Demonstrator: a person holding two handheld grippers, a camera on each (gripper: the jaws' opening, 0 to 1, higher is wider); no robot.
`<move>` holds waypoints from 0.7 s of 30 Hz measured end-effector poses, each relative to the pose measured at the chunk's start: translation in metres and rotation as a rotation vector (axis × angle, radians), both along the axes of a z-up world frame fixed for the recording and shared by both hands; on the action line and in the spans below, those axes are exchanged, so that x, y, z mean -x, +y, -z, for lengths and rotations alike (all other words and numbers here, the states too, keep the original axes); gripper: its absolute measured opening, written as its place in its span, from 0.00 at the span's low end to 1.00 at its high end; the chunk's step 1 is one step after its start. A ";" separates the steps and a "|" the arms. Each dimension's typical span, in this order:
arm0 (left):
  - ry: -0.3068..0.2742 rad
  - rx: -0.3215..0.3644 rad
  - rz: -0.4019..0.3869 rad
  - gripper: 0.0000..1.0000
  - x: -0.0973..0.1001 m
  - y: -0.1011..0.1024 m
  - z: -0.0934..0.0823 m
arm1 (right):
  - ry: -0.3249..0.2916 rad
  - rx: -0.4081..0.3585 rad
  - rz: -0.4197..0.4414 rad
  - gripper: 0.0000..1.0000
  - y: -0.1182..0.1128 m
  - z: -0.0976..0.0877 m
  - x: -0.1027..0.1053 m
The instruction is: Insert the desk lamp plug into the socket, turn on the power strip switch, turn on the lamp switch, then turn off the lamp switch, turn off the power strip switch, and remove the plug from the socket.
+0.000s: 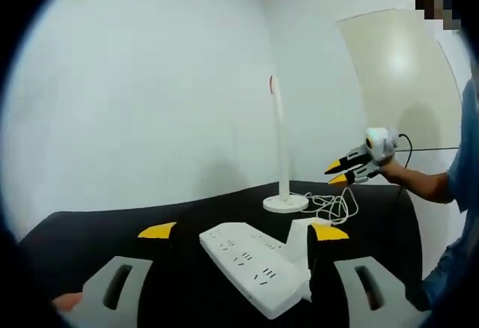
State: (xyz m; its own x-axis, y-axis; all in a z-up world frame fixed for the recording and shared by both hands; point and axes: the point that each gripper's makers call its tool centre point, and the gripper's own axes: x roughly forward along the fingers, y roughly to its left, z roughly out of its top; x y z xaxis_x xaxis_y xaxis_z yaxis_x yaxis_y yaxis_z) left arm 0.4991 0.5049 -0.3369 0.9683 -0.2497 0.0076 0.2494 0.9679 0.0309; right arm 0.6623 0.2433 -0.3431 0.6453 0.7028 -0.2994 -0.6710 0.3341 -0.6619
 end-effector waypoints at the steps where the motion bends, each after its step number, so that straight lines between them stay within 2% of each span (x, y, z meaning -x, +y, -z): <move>1: -0.002 -0.004 -0.004 0.73 0.000 0.001 0.001 | 0.005 -0.003 0.002 0.22 -0.002 0.000 0.000; 10: -0.038 -0.004 0.006 0.83 0.004 0.003 0.001 | 0.029 -0.026 0.023 0.22 -0.011 0.000 -0.010; 13: -0.043 0.016 0.038 0.86 0.007 -0.001 0.002 | 0.031 -0.033 0.023 0.22 -0.012 -0.001 -0.012; 21: -0.059 0.050 0.033 0.89 0.009 0.006 0.002 | 0.057 -0.044 0.024 0.24 -0.014 0.003 -0.016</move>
State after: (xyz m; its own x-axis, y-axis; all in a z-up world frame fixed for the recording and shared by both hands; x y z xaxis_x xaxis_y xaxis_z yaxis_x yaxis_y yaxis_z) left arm 0.4901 0.5109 -0.3388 0.9571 -0.2793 0.0773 0.2802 0.9599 -0.0015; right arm 0.6784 0.2297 -0.3460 0.6452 0.7005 -0.3051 -0.6984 0.3787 -0.6074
